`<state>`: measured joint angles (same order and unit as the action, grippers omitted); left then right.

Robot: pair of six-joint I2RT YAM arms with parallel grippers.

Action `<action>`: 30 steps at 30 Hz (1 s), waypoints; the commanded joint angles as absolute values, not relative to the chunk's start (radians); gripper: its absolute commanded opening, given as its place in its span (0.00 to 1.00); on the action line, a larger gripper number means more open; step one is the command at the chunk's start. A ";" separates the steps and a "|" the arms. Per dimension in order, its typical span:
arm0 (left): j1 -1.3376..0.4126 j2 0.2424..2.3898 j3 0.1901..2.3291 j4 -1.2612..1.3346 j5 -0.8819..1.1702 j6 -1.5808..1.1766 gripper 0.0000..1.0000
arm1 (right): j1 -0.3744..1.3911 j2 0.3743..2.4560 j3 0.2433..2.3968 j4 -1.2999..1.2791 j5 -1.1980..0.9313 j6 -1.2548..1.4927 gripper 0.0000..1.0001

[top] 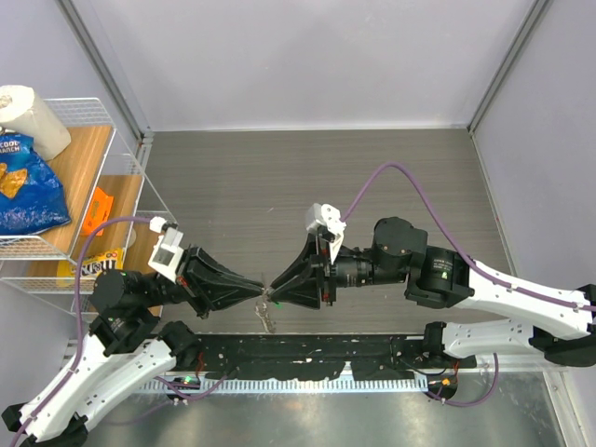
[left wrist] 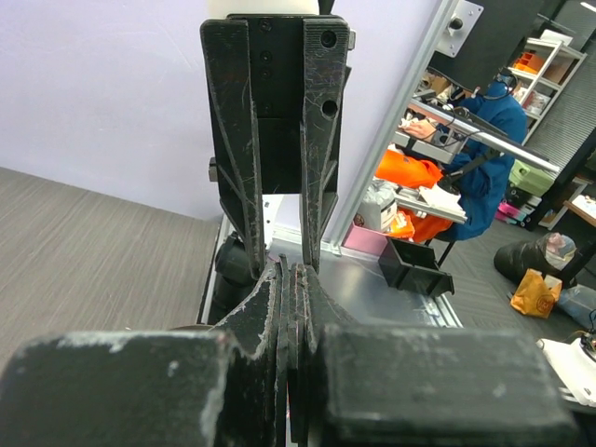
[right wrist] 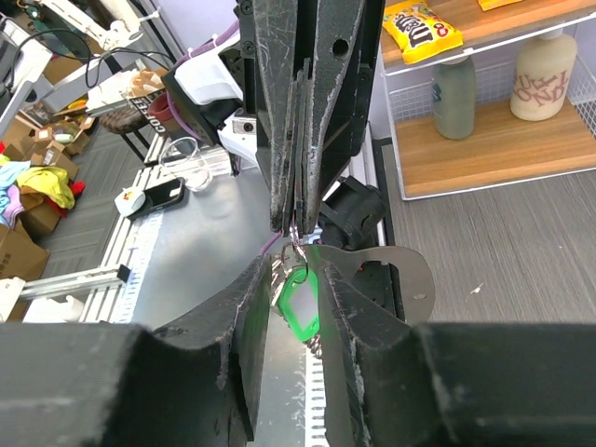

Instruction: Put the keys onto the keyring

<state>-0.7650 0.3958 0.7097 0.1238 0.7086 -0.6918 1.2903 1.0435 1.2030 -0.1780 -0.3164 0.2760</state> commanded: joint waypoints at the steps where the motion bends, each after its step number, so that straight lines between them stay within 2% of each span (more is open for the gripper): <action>1: -0.769 0.388 0.713 0.199 0.716 -0.701 0.00 | 1.295 1.043 1.244 -0.104 -0.339 0.291 0.30; 6: -0.769 0.388 0.712 0.206 0.716 -0.701 0.00 | 1.295 1.051 1.243 -0.095 -0.351 0.296 0.15; 13: -0.769 0.390 0.710 0.221 0.716 -0.706 0.00 | 1.295 1.060 1.244 -0.089 -0.359 0.298 0.06; 30: -0.769 0.380 0.713 0.247 0.700 -0.712 0.00 | 1.295 1.008 1.103 0.032 -0.373 0.354 0.05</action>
